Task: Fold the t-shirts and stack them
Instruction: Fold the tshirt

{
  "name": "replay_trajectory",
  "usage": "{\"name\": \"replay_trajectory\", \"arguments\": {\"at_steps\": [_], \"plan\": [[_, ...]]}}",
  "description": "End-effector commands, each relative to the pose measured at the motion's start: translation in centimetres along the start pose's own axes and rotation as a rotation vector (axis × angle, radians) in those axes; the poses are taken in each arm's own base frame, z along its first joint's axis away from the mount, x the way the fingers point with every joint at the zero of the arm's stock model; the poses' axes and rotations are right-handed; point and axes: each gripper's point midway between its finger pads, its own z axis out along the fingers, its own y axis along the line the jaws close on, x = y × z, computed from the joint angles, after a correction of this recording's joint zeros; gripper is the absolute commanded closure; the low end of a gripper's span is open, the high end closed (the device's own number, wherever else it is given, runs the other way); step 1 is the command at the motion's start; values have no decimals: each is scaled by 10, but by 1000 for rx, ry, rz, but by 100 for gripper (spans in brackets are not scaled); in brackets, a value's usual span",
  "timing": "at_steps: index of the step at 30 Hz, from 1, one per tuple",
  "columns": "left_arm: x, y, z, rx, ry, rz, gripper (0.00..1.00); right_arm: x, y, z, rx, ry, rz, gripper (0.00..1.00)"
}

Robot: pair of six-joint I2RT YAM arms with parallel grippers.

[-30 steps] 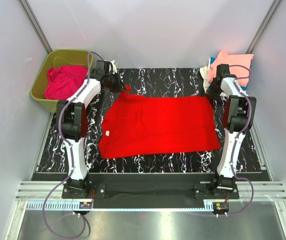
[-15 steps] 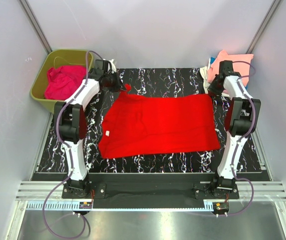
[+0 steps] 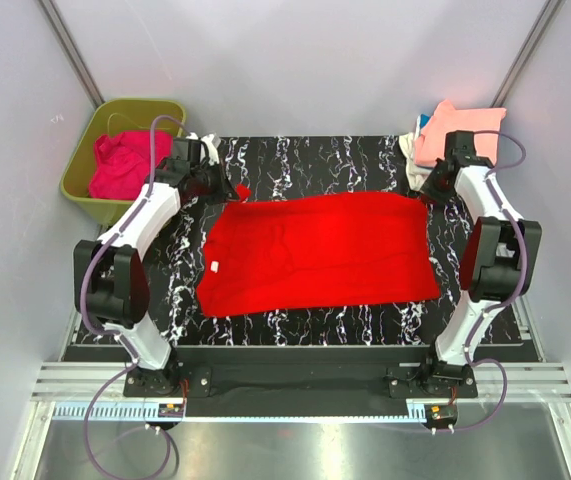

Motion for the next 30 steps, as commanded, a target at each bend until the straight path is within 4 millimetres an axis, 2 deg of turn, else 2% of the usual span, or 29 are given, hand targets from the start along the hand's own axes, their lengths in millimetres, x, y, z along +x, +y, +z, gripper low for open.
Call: {"name": "replay_trajectory", "arguments": {"at_steps": [1, 12, 22, 26, 30], "plan": [[6, 1, -16, -16, -45, 33, 100, -3, -3, -15, 9, -48, 12, 100], [40, 6, -50, -46, -52, 40, 100, 14, -47, -21, 141, -37, 83, 100], [70, 16, -65, -79, -31, 44, 100, 24, -55, -20, 157, -8, 101, 100], [83, 20, -66, -83, -16, 34, 100, 36, -61, -16, 174, 19, 103, 100], [103, 25, -67, -92, 10, 24, 100, 49, -69, -12, 202, 42, 106, 100]]}}
